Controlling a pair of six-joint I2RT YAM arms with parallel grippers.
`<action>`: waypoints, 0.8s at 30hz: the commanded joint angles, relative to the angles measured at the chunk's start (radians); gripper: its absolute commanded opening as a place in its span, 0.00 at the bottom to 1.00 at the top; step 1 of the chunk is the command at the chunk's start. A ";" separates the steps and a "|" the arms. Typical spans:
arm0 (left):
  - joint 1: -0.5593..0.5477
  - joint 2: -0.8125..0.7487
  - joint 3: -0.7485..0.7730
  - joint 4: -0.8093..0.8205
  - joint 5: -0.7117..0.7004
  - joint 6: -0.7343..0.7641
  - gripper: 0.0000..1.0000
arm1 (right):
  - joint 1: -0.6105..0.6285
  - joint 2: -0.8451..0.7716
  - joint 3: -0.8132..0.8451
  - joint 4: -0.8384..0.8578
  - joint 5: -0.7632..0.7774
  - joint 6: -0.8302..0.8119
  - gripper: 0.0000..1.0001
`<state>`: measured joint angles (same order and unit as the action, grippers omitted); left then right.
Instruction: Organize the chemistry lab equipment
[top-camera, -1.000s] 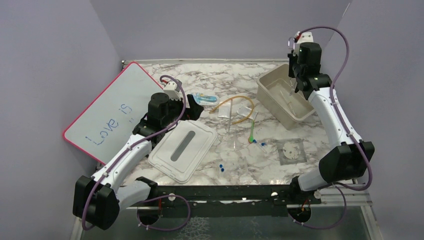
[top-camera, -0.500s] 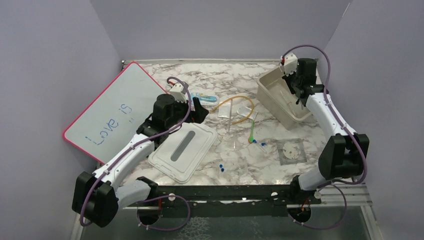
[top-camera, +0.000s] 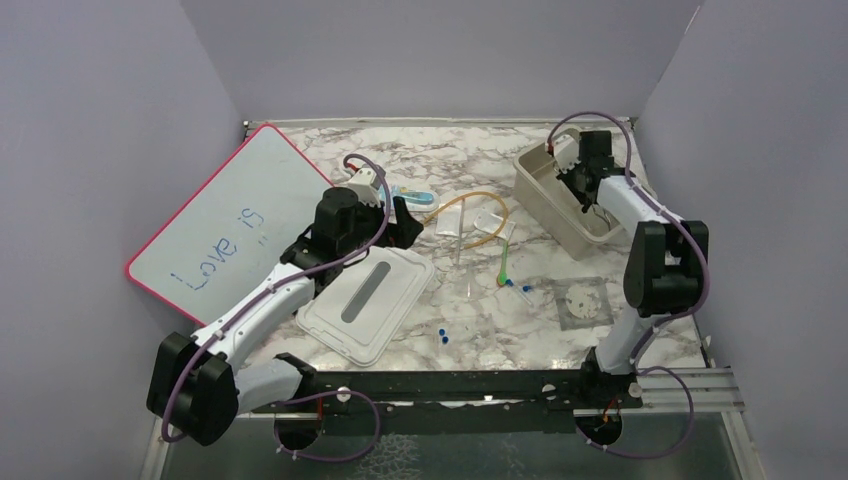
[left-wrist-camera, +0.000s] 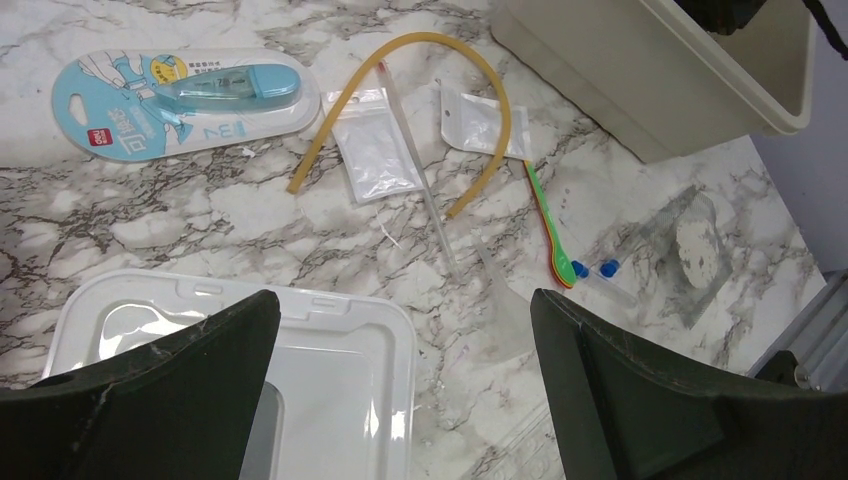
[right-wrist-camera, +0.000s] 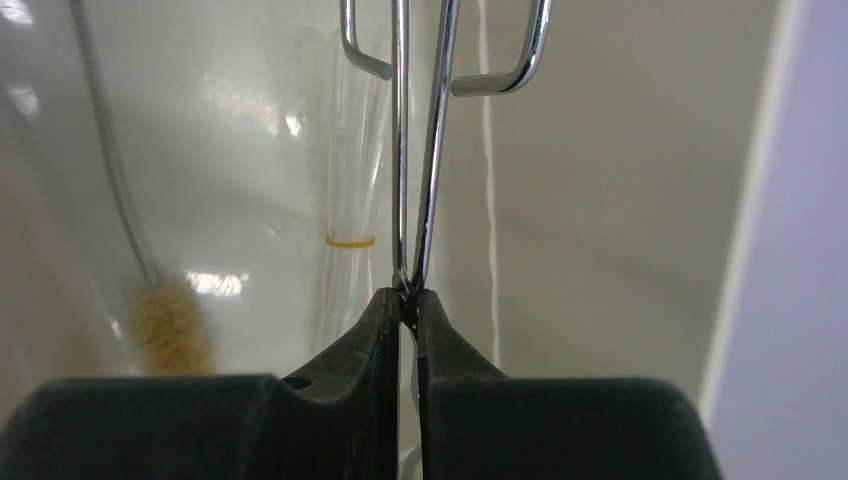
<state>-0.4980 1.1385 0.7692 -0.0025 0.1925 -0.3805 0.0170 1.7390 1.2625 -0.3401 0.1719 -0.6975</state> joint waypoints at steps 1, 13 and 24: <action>-0.002 0.022 0.038 0.004 -0.015 0.008 0.99 | -0.011 0.082 0.083 0.024 0.054 -0.028 0.01; -0.002 0.054 0.040 0.004 -0.037 0.016 0.99 | -0.011 0.183 0.184 -0.043 -0.022 0.074 0.39; -0.002 0.042 0.036 0.004 -0.022 0.019 0.99 | -0.011 0.045 0.306 -0.216 -0.066 0.206 0.52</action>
<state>-0.4976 1.1904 0.7769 -0.0021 0.1719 -0.3756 0.0113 1.8957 1.5150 -0.4679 0.1589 -0.5774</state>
